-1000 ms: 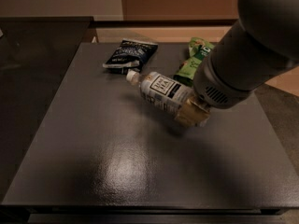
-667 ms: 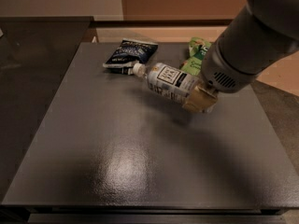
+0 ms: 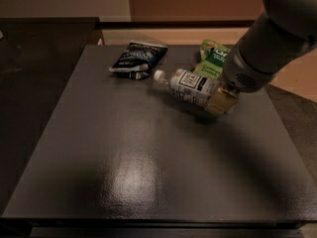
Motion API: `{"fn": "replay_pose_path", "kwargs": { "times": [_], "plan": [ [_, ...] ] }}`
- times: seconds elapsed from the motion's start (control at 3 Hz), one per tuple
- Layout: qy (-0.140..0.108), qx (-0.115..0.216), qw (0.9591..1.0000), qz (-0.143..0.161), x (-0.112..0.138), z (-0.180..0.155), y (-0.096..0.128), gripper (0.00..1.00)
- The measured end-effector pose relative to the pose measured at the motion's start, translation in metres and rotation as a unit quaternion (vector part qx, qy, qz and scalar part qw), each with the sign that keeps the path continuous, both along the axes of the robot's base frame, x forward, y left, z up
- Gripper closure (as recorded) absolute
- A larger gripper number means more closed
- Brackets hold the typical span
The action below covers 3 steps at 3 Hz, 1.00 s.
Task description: Move blue plastic bottle near green rice chip bag
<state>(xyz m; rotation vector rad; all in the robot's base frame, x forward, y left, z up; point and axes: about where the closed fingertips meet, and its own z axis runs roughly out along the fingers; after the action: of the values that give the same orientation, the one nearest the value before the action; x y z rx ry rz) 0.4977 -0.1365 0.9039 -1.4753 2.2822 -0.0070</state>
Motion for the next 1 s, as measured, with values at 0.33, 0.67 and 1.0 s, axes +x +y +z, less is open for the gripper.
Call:
{"fn": "replay_pose_path", "kwargs": {
  "times": [0.33,0.67,1.0],
  "plan": [
    [0.006,-0.001,1.0,-0.002,0.008,-0.014,-0.01,1.0],
    [0.011,-0.002,0.9999,-0.006,0.011,-0.025,-0.018,0.83],
    [0.016,-0.004,0.9998,-0.008,0.011,-0.035,-0.024,0.59]
  ]
}}
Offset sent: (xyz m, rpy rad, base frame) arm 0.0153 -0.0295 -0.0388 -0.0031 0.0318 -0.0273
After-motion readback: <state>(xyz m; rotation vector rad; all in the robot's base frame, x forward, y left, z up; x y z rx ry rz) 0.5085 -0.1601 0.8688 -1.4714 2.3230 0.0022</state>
